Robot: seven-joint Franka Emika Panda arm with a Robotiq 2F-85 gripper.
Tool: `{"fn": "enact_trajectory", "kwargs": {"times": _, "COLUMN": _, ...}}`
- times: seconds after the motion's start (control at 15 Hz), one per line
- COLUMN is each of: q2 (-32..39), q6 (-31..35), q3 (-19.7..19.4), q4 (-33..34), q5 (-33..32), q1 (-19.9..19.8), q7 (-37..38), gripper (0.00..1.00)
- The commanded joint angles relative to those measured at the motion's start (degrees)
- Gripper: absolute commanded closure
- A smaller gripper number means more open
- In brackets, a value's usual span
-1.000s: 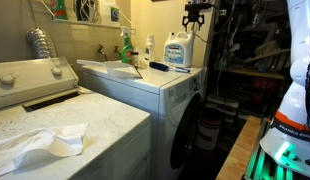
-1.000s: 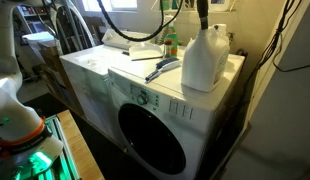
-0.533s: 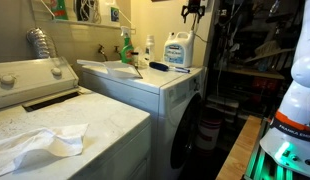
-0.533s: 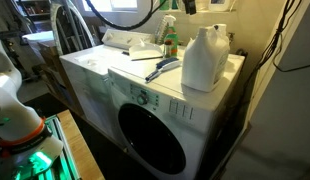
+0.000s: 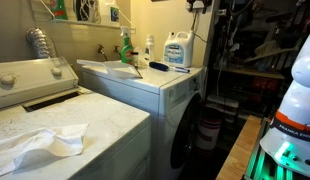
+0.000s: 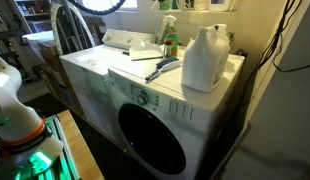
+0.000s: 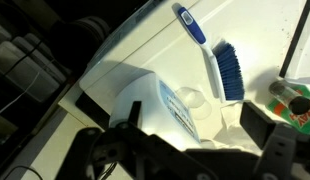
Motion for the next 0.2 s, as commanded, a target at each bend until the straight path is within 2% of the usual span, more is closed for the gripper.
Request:
{"fn": "enact_trajectory", "kwargs": {"times": 0.0, "q2": 0.18, "q6": 0.05, "q3": 0.02, "q4": 0.10, "q5": 0.00, "q1": 0.00, "q7": 0.01, "gripper": 0.00}}
{"fn": "enact_trajectory", "kwargs": {"times": 0.13, "q2": 0.74, "q6": 0.15, "q3": 0.03, "q4": 0.11, "q5": -0.01, "q1": 0.00, "q7": 0.02, "gripper": 0.00}}
